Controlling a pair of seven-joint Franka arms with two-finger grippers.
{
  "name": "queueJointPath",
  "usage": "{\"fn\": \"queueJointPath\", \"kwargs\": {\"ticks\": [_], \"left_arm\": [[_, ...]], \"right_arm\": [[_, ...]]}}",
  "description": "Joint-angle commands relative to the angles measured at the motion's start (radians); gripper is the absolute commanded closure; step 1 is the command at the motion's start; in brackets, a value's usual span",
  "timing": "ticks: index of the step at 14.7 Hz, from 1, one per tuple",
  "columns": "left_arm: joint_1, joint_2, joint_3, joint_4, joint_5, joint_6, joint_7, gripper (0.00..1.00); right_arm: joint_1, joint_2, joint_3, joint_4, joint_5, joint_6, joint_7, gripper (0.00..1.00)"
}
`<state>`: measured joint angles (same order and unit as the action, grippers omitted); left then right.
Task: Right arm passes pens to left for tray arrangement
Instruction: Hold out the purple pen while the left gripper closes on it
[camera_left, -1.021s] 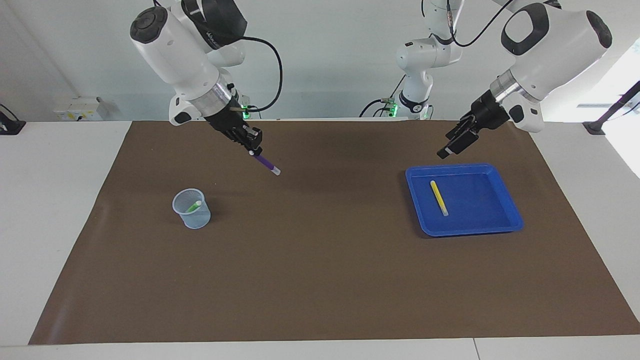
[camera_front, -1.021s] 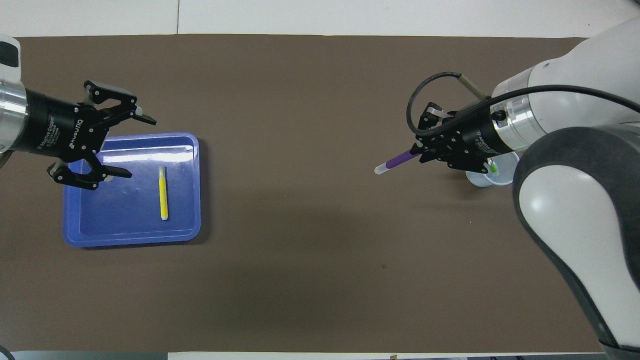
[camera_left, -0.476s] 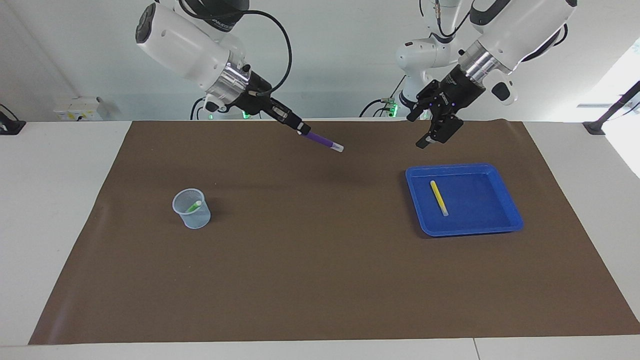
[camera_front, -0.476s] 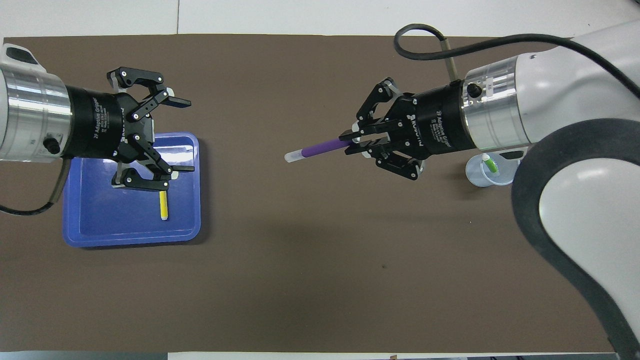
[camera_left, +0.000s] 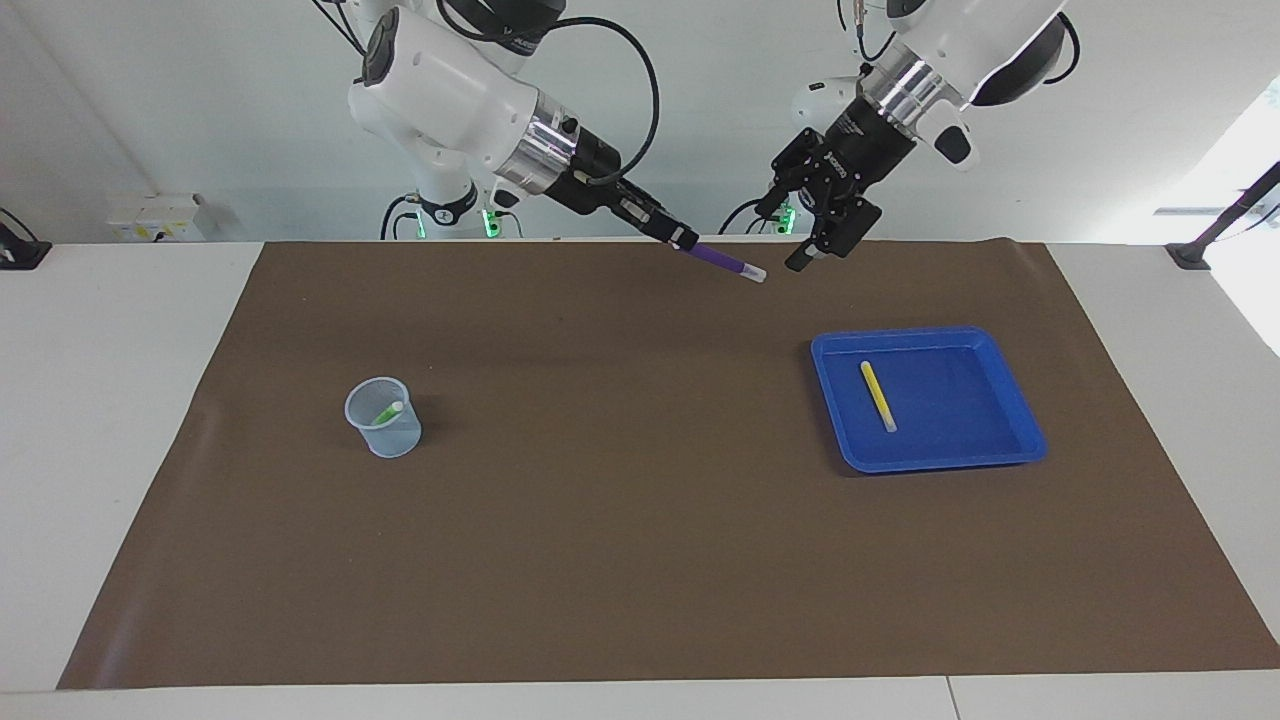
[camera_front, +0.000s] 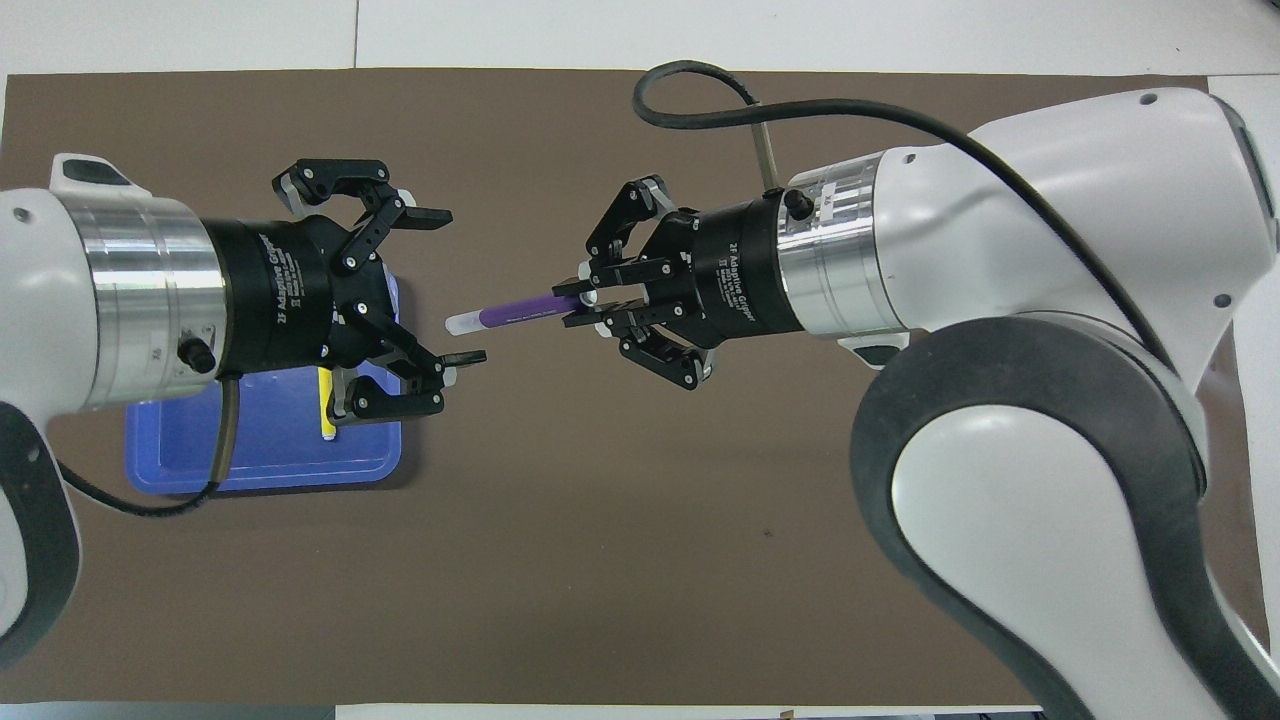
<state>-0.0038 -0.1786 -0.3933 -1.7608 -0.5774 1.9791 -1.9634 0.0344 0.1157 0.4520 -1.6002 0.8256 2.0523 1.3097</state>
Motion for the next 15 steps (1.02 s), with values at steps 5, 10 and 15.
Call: {"fn": "queueJointPath", "kwargs": {"ticks": [5, 10, 15], "left_arm": [[-0.048, -0.139, -0.022, -0.198, 0.117, 0.104, -0.072, 0.00], [-0.047, -0.107, -0.024, -0.213, 0.117, 0.185, -0.080, 0.00], [-0.047, -0.073, -0.024, -0.217, 0.119, 0.237, -0.065, 0.00]], "right_arm": [[0.004, 0.001, 0.016, -0.003, 0.023, 0.028, 0.014, 1.00], [0.004, 0.001, 0.016, -0.001, 0.017, 0.026, 0.014, 1.00], [0.004, 0.001, 0.016, -0.003, 0.014, 0.025, 0.014, 1.00]]}}
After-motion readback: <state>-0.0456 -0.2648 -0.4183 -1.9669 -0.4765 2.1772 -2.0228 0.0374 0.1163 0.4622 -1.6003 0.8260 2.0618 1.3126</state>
